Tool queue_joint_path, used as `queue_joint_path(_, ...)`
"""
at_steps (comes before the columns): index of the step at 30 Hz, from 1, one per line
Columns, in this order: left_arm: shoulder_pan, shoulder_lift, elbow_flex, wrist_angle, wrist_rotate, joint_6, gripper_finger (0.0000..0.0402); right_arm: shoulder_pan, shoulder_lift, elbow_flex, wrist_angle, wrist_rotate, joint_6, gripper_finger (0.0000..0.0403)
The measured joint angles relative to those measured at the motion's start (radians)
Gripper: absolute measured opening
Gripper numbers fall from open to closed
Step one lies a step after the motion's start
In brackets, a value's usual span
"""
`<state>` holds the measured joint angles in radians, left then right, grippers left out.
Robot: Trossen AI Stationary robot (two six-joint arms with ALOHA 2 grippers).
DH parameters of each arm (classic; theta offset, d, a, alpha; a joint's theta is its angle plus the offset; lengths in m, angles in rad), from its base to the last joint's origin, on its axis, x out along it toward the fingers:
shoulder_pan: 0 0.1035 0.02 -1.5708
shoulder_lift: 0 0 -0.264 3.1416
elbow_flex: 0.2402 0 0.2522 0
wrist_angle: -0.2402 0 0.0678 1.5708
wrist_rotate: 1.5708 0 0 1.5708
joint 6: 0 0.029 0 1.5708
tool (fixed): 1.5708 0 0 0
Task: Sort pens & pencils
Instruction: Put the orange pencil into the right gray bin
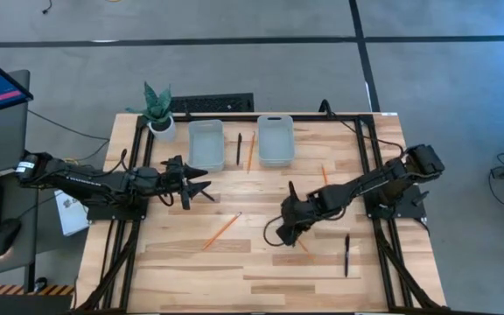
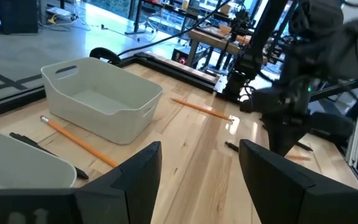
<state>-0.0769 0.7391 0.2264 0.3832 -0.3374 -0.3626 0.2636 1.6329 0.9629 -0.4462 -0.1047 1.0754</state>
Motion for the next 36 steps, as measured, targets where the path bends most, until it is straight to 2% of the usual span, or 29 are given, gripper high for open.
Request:
queue_joint_path(12,0.000,0.000,0.000,-0.006,0.000,0.000,0.0206,-0.220,-0.002,0.255,-0.085,0.011,-0.364,0.0055)
queue_joint_path(18,0.000,0.000,0.000,-0.011,0.000,0.000,0.0206,-0.371,-0.003,0.382,-0.108,0.091,-0.501,0.0055)
queue_joint_path(25,0.000,0.000,0.000,-0.039,0.001,0.000,0.0206,-0.554,-0.004,0.454,-0.091,0.236,-0.528,0.0055)
queue_joint_path(31,0.000,0.000,0.000,-0.037,0.001,0.011,0.0206,-0.677,0.011,0.453,-0.109,0.238,-0.561,0.0055)
queue_joint_path(36,0.000,0.000,0.000,-0.037,-0.002,0.033,0.0206,-0.733,0.049,0.452,-0.115,0.239,-0.597,0.0056)
